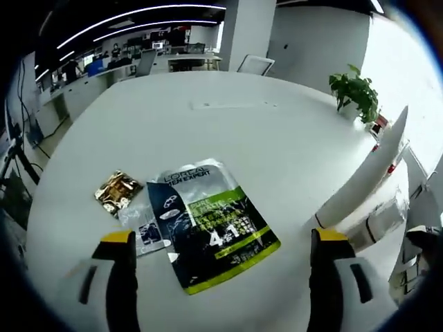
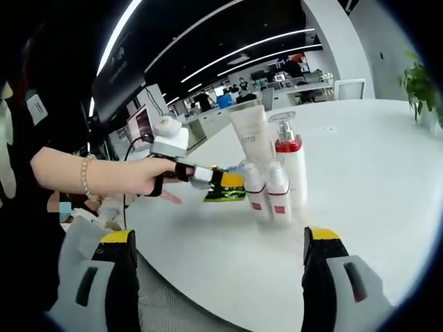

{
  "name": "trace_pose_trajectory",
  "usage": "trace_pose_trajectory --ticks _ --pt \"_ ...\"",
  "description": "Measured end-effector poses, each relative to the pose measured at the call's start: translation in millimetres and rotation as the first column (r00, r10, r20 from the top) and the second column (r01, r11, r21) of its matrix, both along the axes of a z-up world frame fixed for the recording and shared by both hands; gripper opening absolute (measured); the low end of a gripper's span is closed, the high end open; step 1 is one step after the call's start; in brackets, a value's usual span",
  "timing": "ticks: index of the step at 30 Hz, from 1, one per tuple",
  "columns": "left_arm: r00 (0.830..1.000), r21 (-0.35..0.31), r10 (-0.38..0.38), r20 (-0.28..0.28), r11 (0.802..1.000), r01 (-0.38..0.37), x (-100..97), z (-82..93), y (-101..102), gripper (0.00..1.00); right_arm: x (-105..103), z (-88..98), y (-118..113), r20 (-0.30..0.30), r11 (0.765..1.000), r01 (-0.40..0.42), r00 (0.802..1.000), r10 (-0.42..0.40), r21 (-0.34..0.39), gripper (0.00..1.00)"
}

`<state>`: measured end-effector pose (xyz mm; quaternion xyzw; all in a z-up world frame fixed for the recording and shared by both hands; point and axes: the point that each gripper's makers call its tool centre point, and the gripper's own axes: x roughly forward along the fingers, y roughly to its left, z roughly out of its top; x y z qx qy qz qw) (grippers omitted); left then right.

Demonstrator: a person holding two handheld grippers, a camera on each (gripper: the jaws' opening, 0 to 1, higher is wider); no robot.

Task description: Arrange the skincare products in the storage area until every visible bottle or jar stands upright without overlapping.

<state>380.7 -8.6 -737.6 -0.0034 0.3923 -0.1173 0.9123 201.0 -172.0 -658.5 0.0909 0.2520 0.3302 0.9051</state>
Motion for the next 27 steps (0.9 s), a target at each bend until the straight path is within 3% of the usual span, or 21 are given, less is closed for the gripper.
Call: trace_pose_trajectory --ticks 3,8,19,22,26,27 --pt "1.000 0.020 0.022 -0.010 1.000 -0.021 12.6 -6.5 2 0.98 0 -1.1 -1 -0.007 1.000 0.006 1.000 -0.006 -0.002 1.00" --pt "0.995 0.055 0.069 -0.072 0.996 -0.065 9.3 -18.4 7 0.98 -1 -3.1 0 -0.017 1.000 0.005 1.000 -0.005 -0.009 1.00" --pt "0.997 0.125 0.007 -0.079 0.992 0.003 13.4 -35.0 -5 0.92 1 -8.6 -6 -0.035 0.999 0.034 0.999 -0.034 0.000 1.00" --pt "0.997 0.139 -0.003 -0.072 0.990 0.013 13.9 -32.0 -3 0.91 1 -8.6 -6 -0.034 0.999 0.035 0.999 -0.035 -0.001 1.00" --pt "0.997 0.138 -0.018 -0.070 0.990 0.028 15.7 -31.8 -2 0.86 1 -10.8 -4 -0.040 1.000 0.028 0.999 -0.028 -0.004 1.00" --pt "0.997 0.131 -0.020 -0.074 0.991 0.029 17.8 -32.4 1 0.80 1 -11.6 -4 -0.043 1.000 0.026 0.999 -0.026 -0.005 1.00"
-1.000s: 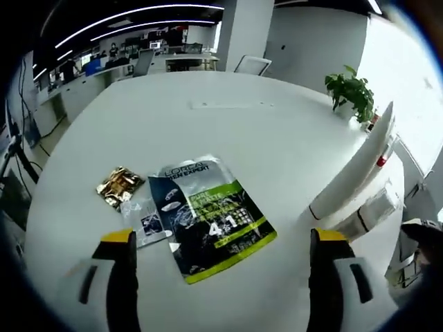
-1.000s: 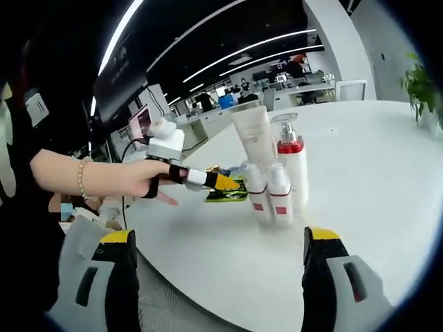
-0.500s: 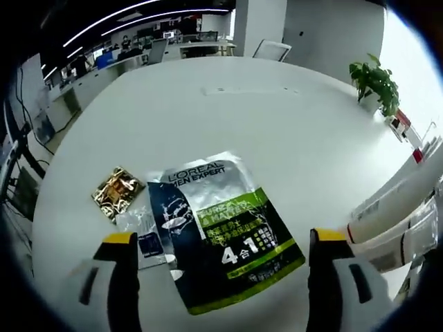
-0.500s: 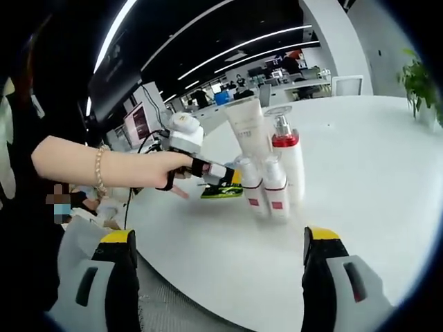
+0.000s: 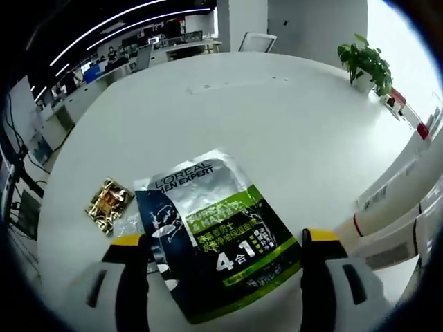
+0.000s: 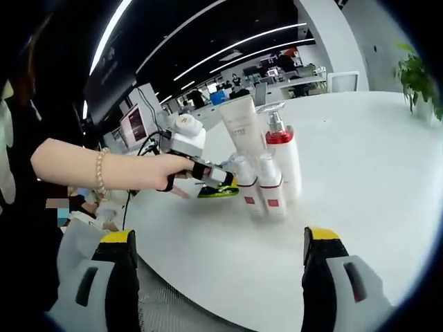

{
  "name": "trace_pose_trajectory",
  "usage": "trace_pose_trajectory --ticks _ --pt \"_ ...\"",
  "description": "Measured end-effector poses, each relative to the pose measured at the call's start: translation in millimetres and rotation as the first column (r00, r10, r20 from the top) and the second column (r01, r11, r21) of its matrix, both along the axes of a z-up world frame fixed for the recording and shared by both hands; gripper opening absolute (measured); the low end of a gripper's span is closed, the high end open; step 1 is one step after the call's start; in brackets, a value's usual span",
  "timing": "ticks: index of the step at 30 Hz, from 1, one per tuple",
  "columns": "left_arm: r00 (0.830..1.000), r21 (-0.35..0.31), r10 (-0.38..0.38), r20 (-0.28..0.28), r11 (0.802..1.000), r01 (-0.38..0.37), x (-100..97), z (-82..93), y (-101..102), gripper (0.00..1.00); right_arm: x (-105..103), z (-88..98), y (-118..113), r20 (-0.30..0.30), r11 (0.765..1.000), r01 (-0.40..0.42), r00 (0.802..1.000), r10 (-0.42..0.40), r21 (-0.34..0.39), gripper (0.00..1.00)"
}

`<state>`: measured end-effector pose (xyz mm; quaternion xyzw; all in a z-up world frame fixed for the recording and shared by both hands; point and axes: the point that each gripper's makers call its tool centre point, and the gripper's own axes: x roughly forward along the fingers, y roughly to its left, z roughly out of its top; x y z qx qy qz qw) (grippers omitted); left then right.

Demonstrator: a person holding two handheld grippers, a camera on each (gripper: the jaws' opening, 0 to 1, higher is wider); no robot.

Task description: Arrange the skincare products in the storage area until every visible bottle or jar stands upright without overlapping.

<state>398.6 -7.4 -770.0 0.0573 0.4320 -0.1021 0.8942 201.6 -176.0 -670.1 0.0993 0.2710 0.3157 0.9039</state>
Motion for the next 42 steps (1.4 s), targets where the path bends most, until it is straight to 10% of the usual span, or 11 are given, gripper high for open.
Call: trace_pose_trajectory --ticks 8,17,22,42 --pt "0.999 -0.012 -0.026 0.038 1.000 0.027 4.4 0.0 -2 0.68 0 1.2 0 0.001 1.000 0.009 1.000 -0.009 0.001 0.98" --pt "0.996 -0.026 -0.071 0.061 0.997 0.072 9.8 -3.1 -14 0.23 0 2.8 -1 0.006 1.000 0.012 1.000 -0.012 -0.008 0.98" --pt "0.994 -0.054 -0.074 0.074 0.995 0.078 9.1 -2.2 -15 0.15 0 3.0 -1 0.011 1.000 0.011 1.000 -0.011 -0.015 0.98" --pt "0.939 -0.205 -0.148 0.311 0.954 0.218 -33.2 107.5 -10 0.05 4 32.6 1 0.084 0.999 0.013 0.996 -0.016 0.040 0.95"
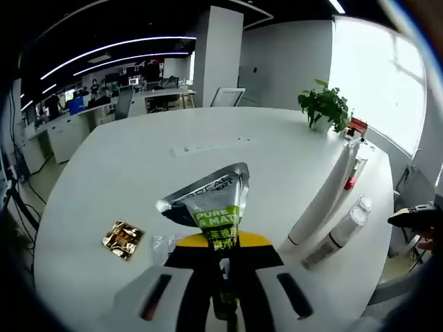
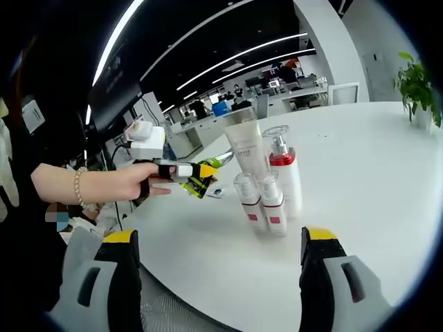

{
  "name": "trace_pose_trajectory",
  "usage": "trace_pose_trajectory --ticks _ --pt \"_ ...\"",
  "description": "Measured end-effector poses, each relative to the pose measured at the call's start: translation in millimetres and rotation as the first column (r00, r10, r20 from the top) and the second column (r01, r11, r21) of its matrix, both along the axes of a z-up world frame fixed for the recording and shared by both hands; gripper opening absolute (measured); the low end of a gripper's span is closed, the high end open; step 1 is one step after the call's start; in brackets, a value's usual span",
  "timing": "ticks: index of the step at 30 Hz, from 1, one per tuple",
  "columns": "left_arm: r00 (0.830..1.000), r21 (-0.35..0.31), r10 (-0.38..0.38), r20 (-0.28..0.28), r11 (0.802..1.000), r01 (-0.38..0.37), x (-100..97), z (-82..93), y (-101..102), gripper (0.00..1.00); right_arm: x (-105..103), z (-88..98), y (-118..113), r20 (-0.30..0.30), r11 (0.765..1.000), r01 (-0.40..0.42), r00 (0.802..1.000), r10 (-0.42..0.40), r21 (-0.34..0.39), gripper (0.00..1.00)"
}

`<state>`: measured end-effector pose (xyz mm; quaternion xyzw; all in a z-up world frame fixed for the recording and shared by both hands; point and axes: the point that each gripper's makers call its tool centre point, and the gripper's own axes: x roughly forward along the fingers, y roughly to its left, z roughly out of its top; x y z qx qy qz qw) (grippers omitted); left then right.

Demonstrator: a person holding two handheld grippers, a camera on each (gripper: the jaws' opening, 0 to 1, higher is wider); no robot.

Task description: Arrange the skincare products in the storage area until every visible bottle or jar stands upright without overlapping.

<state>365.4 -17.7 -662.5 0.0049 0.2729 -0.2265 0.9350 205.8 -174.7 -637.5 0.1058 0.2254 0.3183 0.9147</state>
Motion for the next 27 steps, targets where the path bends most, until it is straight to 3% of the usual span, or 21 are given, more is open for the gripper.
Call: trace_pose_trajectory --ticks 8,20,24,27 --pt "0.995 -0.020 -0.066 0.078 0.998 0.067 -29.8 37.1 3 0.05 -4 17.7 14 0.038 0.999 -0.040 0.999 0.039 0.029 0.93" --pt "0.980 -0.023 -0.115 0.160 0.993 0.120 -65.1 73.9 12 0.05 0 39.0 51 0.073 0.986 -0.134 0.989 0.128 0.096 0.85" --pt "0.969 -0.021 -0.147 0.196 0.988 0.155 -79.5 85.9 9 0.05 3 49.0 67 0.086 0.977 -0.170 0.983 0.160 0.132 0.83" --pt "0.961 -0.058 -0.166 0.221 0.981 0.183 -88.9 97.2 4 0.05 6 63.7 78 0.103 0.962 -0.205 0.977 0.189 0.182 0.77"
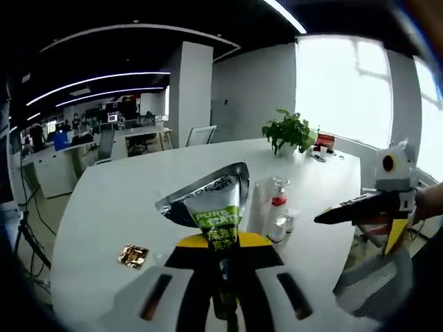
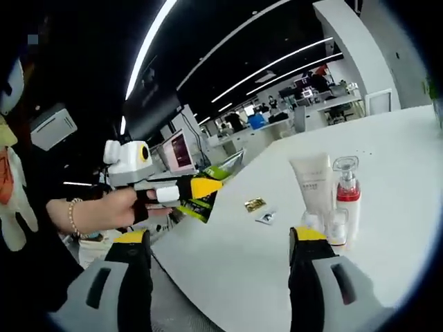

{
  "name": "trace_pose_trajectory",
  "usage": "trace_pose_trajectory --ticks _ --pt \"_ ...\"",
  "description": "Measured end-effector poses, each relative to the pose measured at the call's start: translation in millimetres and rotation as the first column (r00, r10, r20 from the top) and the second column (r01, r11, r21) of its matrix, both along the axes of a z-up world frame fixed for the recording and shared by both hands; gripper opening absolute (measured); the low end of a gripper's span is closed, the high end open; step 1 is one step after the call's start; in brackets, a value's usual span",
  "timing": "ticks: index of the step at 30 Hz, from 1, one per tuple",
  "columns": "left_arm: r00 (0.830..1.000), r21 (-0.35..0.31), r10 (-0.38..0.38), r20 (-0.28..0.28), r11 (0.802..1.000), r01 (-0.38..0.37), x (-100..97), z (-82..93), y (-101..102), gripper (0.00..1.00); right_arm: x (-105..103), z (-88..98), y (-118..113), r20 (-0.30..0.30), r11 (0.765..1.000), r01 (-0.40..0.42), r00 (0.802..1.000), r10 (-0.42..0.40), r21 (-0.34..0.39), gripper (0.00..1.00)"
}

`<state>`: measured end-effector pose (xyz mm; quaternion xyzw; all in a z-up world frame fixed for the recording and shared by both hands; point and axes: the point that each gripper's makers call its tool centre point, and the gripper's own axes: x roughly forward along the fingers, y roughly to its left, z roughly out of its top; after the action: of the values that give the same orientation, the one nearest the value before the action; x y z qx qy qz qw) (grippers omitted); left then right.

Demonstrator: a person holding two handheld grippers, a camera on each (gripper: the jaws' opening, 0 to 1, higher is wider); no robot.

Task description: Arrange the skincare products in the storage area until every visible bottle or jar stands upright without overlapping.

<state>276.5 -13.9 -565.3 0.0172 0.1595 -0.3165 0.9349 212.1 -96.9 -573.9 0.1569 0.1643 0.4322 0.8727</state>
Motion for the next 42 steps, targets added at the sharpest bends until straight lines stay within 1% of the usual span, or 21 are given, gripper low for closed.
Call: trace_pose_trajectory --ticks 1,2,3,4,8,10,12,15,17,19,22,23,25,26,27,30,33,36,38,41,42 --pt "1.000 -0.015 -0.019 0.008 1.000 0.019 -4.6 4.7 -4 0.05 0 2.5 2 0.001 1.000 -0.007 1.000 0.007 0.011 0.75" --pt "0.999 -0.024 -0.033 0.015 0.999 0.034 -7.9 8.3 -7 0.05 0 12.7 8 0.012 0.998 -0.028 1.000 0.028 0.056 0.73" --pt "0.999 -0.026 -0.034 0.018 0.999 0.034 -8.9 9.9 -7 0.05 1 15.3 9 0.013 0.997 -0.032 0.999 0.031 0.067 0.71" --pt "0.998 -0.042 -0.061 0.028 0.997 0.062 -15.3 17.8 -13 0.05 2 24.9 14 0.008 0.992 -0.046 0.999 0.045 0.116 0.69" --pt "0.995 -0.098 -0.093 0.030 0.991 0.096 -26.3 29.6 -16 0.05 13 43.4 19 0.004 0.976 -0.038 0.999 0.038 0.215 0.68" --pt "0.995 -0.109 -0.096 0.032 0.989 0.099 -32.4 35.3 -17 0.05 20 53.3 21 -0.005 0.961 -0.027 1.000 0.030 0.275 0.65" --pt "0.993 -0.117 -0.117 0.030 0.986 0.120 -41.1 38.6 -22 0.05 25 56.3 23 -0.018 0.956 -0.028 0.999 0.035 0.293 0.62" --pt "0.989 -0.116 -0.140 0.045 0.983 0.145 -50.8 41.9 -28 0.05 28 62.9 30 -0.008 0.951 -0.030 0.999 0.034 0.309 0.56" --pt "0.987 -0.134 -0.152 0.052 0.978 0.158 -56.8 45.8 -33 0.06 29 68.5 34 -0.011 0.941 -0.028 0.999 0.034 0.338 0.52" --pt "0.986 -0.147 -0.155 0.057 0.976 0.162 -60.5 48.5 -34 0.06 30 72.9 37 -0.009 0.930 -0.029 0.999 0.035 0.365 0.47" --pt "0.985 -0.153 -0.160 0.062 0.974 0.168 -63.6 50.8 -35 0.06 29 75.7 41 -0.039 0.912 -0.030 0.998 0.050 0.409 0.38" --pt "0.985 -0.164 -0.162 0.058 0.972 0.169 -64.4 51.5 -36 0.06 28 75.8 44 -0.083 0.901 -0.017 0.995 0.058 0.433 0.32" --pt "0.986 -0.175 -0.157 0.060 0.971 0.165 -65.3 52.3 -35 0.07 25 81.5 47 -0.070 0.880 -0.033 0.995 0.074 0.473 0.21" --pt "0.986 -0.177 -0.155 0.064 0.970 0.164 -65.5 52.9 -35 0.07 23 81.8 48 -0.100 0.870 -0.022 0.992 0.082 0.492 0.20" --pt "0.986 -0.184 -0.153 0.065 0.970 0.162 -65.5 53.6 -35 0.08 24 80.5 49 -0.113 0.868 -0.010 0.991 0.076 0.496 0.18" --pt "0.986 -0.198 -0.153 0.070 0.966 0.164 -67.4 54.6 -35 0.11 21 82.6 50 -0.114 0.865 -0.011 0.990 0.079 0.501 0.15" --pt "0.985 -0.210 -0.154 0.076 0.963 0.167 -68.9 55.7 -32 0.17 17 83.8 48 -0.120 0.865 -0.036 0.987 0.110 0.500 0.13" --pt "0.986 -0.218 -0.146 0.081 0.963 0.160 -67.4 58.9 -29 0.25 14 85.5 47 -0.129 0.859 -0.052 0.982 0.137 0.510 0.12" --pt "0.986 -0.227 -0.144 0.081 0.961 0.159 -67.1 61.4 -26 0.30 14 87.3 45 -0.137 0.850 -0.054 0.980 0.147 0.524 0.11" --pt "0.986 -0.263 -0.132 0.098 0.953 0.153 -66.0 70.8 -19 0.40 11 92.7 43 -0.163 0.822 -0.072 0.967 0.197 0.566 0.10" --pt "0.986 -0.272 -0.137 0.095 0.949 0.158 -66.1 72.2 -18 0.42 11 94.0 42 -0.157 0.820 -0.077 0.967 0.199 0.567 0.09"
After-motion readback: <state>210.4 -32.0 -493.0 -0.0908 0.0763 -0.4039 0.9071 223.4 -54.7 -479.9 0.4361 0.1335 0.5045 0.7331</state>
